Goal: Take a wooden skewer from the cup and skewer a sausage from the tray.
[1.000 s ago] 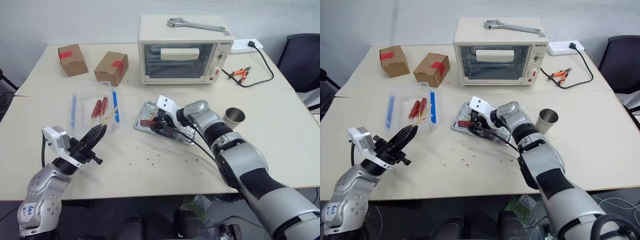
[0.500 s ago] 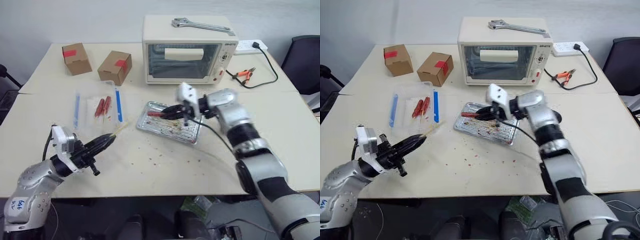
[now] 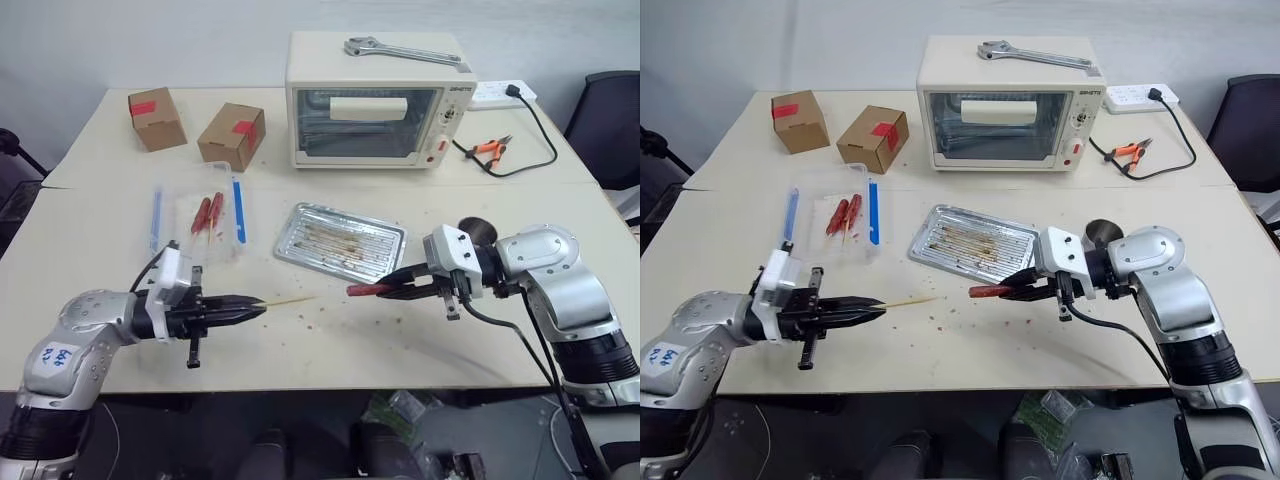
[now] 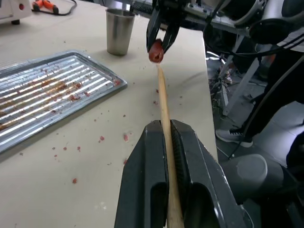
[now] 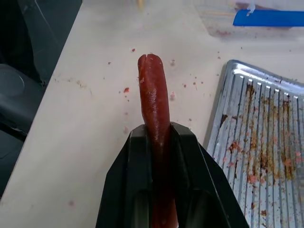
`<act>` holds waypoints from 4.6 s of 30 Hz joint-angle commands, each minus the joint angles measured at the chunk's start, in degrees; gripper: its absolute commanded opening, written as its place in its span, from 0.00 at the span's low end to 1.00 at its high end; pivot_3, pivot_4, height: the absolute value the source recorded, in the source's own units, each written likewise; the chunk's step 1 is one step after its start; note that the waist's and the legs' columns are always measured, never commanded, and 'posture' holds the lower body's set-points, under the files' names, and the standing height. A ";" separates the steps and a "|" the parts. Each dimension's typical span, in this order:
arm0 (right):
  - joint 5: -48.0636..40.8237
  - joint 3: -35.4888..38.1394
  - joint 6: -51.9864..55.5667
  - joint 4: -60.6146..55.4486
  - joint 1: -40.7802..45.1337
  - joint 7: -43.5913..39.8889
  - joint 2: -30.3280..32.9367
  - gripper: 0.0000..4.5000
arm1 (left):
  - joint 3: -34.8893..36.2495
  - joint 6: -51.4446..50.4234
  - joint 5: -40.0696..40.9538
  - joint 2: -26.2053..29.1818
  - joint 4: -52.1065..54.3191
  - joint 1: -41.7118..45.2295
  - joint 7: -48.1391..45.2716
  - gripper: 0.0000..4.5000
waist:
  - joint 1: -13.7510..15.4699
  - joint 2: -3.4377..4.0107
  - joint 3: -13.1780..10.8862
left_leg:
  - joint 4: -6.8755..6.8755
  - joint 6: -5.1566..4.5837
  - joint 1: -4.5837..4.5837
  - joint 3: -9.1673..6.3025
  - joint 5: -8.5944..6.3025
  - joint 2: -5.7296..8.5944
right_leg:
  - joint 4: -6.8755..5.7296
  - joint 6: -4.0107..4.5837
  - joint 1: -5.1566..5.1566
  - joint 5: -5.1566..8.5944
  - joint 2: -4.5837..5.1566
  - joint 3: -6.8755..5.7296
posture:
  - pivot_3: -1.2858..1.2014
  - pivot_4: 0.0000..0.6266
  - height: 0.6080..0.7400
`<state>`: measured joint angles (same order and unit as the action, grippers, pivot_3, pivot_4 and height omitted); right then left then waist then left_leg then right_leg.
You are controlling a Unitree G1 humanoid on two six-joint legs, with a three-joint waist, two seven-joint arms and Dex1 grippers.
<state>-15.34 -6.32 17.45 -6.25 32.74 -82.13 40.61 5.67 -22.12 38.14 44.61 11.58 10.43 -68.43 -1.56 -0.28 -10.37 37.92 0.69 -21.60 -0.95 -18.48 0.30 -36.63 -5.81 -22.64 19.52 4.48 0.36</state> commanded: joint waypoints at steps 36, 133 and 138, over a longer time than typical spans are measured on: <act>-2.59 -3.45 5.30 -5.65 0.62 4.29 2.15 0.05 | -3.05 -0.54 -2.45 -3.89 -0.37 3.27 -0.12 0.00 | 0.05 -0.01 0.00 | 0.06 -0.04 -0.04 -0.01 -0.02 0.02 | 0.02 0.00 0.01 0.00 0.01 -0.01 | 0.52 0.24 1.00; -2.30 -5.53 3.96 -3.91 1.65 3.53 3.31 0.05 | -4.29 0.75 -5.20 -7.02 -2.05 3.81 0.01 0.00 | 0.10 -0.01 0.00 | 0.16 -0.04 -0.04 -0.01 -0.02 0.02 | -0.12 0.00 0.01 0.00 0.00 -0.02 | 0.52 0.24 1.00; -2.01 -4.57 2.76 -1.52 1.45 3.26 4.27 0.05 | -3.90 0.43 -4.94 -6.55 -1.69 3.33 -0.07 0.00 | 0.10 -0.01 0.00 | 0.16 -0.04 -0.04 -0.01 -0.02 0.03 | -0.12 0.00 0.01 0.00 0.00 -0.02 | 0.52 0.24 1.00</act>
<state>-16.85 -12.93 21.27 -7.84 33.45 -78.57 43.92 1.06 -22.01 33.18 37.28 8.56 14.12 -68.31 -1.46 -0.29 -10.37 38.09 0.65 -21.64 -0.95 -18.49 0.33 -36.75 -5.82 -22.62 19.52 4.48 0.34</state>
